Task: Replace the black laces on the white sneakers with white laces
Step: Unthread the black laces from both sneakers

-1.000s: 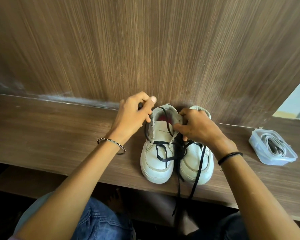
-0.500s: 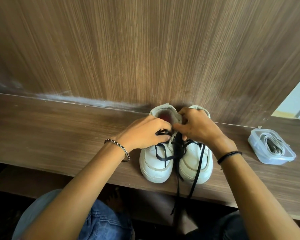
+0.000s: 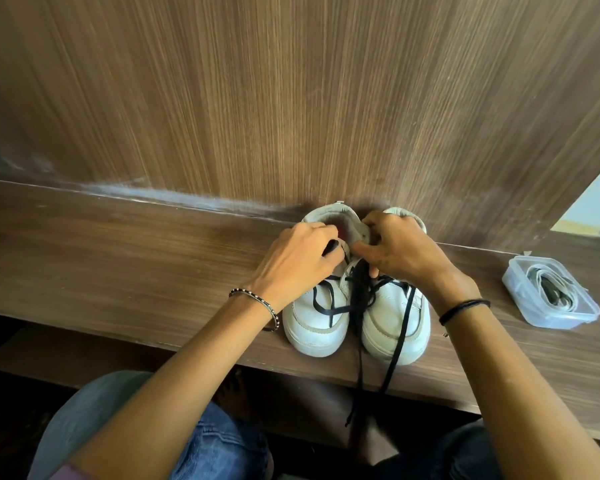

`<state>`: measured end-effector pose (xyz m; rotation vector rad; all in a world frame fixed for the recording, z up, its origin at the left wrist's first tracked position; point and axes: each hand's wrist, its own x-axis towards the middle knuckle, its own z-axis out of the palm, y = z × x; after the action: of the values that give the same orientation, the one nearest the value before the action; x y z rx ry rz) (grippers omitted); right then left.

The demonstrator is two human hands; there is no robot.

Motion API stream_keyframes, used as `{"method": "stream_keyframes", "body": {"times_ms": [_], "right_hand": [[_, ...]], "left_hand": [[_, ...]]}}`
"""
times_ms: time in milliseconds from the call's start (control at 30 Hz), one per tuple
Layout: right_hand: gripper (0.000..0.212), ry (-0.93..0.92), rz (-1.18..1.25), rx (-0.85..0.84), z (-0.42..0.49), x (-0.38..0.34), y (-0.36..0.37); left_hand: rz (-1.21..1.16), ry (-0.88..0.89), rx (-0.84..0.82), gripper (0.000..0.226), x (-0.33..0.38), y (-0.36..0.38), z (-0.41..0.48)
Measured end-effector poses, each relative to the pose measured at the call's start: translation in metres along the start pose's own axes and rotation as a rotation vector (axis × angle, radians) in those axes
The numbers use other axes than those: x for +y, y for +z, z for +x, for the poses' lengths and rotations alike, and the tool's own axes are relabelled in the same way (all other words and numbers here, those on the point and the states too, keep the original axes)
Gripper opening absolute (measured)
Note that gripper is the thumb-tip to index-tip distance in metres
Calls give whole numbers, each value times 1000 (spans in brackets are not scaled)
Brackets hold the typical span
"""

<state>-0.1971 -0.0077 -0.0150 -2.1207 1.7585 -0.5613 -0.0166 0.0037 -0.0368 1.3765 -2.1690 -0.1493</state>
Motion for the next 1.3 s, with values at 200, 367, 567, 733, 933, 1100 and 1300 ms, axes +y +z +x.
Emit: {"method": "stream_keyframes", "body": {"times_ms": [200,367,567,733,933,1100,1300], "right_hand": [[12,4,2,-2,0,0,0],[13,-5,7,-21,-1,0,-1],[15,-8,29,-30,-4,0,-3],[16,-1,35,-33,-4,-2,-3],[21,29,25,-4,-7,-5,-1],[35,-123,-240,255,-13,-17,5],[13,-400,-216,205,-14,-25,4]], "left_hand": [[-421,-271,273,24,5,-2,3],[-796,-428,414,22,10,-3,3],[-1274,-537,585,21,-14,-26,19],[-1120,-474,355,22,-11,-32,9],[-1023,-445,216,19,-2,-29,4],[-862,-479,175,25,-5,-32,3],[-271,-370,170,29,-4,-47,-2]]}}
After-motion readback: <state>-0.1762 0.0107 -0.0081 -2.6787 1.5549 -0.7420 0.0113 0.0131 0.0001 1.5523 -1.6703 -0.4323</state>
